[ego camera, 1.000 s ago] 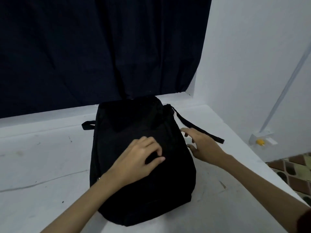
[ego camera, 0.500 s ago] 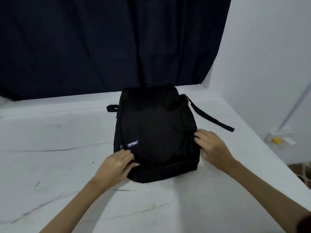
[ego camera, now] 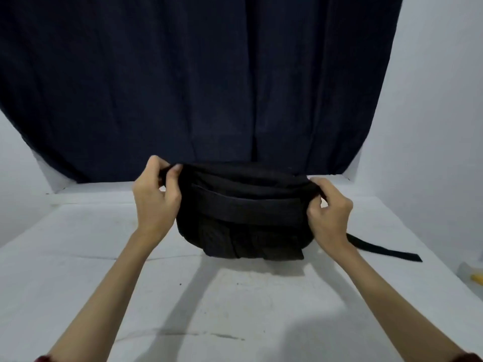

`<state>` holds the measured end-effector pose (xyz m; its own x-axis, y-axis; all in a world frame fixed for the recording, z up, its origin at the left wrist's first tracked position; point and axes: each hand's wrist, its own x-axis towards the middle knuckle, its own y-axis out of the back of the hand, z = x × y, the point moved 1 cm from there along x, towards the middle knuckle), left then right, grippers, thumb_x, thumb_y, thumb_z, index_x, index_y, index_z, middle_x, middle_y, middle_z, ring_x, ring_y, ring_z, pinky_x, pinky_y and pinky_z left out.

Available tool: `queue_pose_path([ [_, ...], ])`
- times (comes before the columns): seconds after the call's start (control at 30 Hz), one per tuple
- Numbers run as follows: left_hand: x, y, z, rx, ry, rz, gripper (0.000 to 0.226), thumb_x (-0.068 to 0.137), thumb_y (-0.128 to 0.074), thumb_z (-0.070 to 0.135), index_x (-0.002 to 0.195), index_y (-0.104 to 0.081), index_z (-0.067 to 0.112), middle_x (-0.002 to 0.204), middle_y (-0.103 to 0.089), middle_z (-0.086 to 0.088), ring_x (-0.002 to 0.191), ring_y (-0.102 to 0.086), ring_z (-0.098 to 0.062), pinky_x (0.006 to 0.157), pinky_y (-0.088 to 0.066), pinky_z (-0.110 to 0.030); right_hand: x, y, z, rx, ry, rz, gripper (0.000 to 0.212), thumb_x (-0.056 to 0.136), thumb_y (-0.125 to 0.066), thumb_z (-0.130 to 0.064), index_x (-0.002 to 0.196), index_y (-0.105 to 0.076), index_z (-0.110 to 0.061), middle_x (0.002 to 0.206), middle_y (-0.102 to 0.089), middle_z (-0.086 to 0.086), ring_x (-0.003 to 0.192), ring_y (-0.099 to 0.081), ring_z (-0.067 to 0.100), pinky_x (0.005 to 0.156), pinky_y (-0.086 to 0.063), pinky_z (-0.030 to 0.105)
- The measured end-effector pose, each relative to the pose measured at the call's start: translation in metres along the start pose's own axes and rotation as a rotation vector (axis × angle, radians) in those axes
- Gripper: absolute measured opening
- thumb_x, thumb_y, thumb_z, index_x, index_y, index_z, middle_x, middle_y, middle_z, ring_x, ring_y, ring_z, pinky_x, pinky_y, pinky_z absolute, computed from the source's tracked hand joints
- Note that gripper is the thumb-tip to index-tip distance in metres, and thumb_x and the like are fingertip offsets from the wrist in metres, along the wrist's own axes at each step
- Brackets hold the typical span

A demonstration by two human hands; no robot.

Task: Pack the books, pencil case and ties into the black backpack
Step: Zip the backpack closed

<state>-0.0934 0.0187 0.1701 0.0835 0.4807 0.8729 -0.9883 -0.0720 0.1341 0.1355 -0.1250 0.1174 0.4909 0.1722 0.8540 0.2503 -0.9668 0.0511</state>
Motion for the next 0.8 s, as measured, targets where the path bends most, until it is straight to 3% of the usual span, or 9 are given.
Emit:
queue_pose_path([
  [0.17, 0.093, 0.007, -0.025, -0.041, 0.041, 0.102, 0.038, 0.095, -0.053, 0.011, 0.065, -0.032, 0.023, 0.057, -0.034, 0.006, 0.049, -0.036, 0.001, 0.051, -0.030, -0.011, 0.057, -0.067, -0.045, 0.168, -0.040, 0.105, 0.032, 0.077, -0.040, 0.014, 0.091, -0.065, -0.001, 0.072, -0.053, -0.018, 0.063, -0.051, -0.010, 0.060, -0.037, 0.004],
  [0.33, 0.164, 0.000, -0.066, -0.070, 0.082, 0.117, 0.038, 0.095, -0.054, 0.015, 0.063, -0.033, 0.018, 0.058, -0.035, 0.005, 0.048, -0.037, 0.001, 0.051, -0.032, -0.011, 0.111, -0.130, -0.056, 0.212, -0.159, 0.193, 0.029, 0.082, -0.042, 0.013, 0.083, -0.059, -0.011, 0.064, -0.051, -0.012, 0.053, -0.047, -0.006, 0.053, -0.035, 0.007],
  [0.5, 0.213, -0.028, -0.112, -0.051, 0.030, 0.080, 0.032, 0.095, -0.054, 0.016, 0.068, -0.039, 0.008, 0.058, -0.039, 0.002, 0.050, -0.037, -0.002, 0.049, -0.032, -0.012, 0.157, -0.186, -0.011, 0.132, -0.309, 0.152, 0.016, 0.085, -0.050, 0.007, 0.083, -0.065, 0.002, 0.065, -0.056, -0.002, 0.061, -0.049, 0.008, 0.052, -0.036, 0.010],
  [0.63, 0.230, -0.049, -0.161, 0.050, 0.185, -0.180, 0.032, 0.094, -0.054, 0.035, 0.078, -0.056, 0.007, 0.071, -0.056, 0.004, 0.065, -0.049, -0.004, 0.063, -0.036, -0.022, 0.175, -0.219, 0.014, 0.008, -0.404, 0.068, 0.014, 0.088, -0.054, 0.000, 0.078, -0.065, 0.000, 0.070, -0.059, 0.006, 0.070, -0.052, 0.020, 0.055, -0.029, 0.023],
  [0.7, 0.225, -0.044, -0.181, -0.100, 0.363, -0.407, 0.033, 0.089, -0.056, 0.048, 0.098, -0.066, 0.018, 0.092, -0.065, 0.011, 0.084, -0.057, 0.001, 0.079, -0.042, -0.022, 0.181, -0.223, 0.025, -0.076, -0.447, 0.019, 0.015, 0.090, -0.056, -0.007, 0.081, -0.066, 0.000, 0.076, -0.062, 0.010, 0.076, -0.055, 0.024, 0.062, -0.031, 0.025],
  [0.8, 0.208, -0.034, -0.202, -0.278, 0.660, -0.799, 0.059, 0.077, -0.059, 0.065, 0.120, -0.062, 0.024, 0.113, -0.068, 0.009, 0.104, -0.063, -0.008, 0.096, -0.045, -0.030, 0.185, -0.217, 0.041, -0.195, -0.538, -0.147, 0.017, 0.091, -0.058, -0.017, 0.092, -0.067, -0.003, 0.088, -0.064, 0.012, 0.090, -0.058, 0.030, 0.071, -0.036, 0.030],
])
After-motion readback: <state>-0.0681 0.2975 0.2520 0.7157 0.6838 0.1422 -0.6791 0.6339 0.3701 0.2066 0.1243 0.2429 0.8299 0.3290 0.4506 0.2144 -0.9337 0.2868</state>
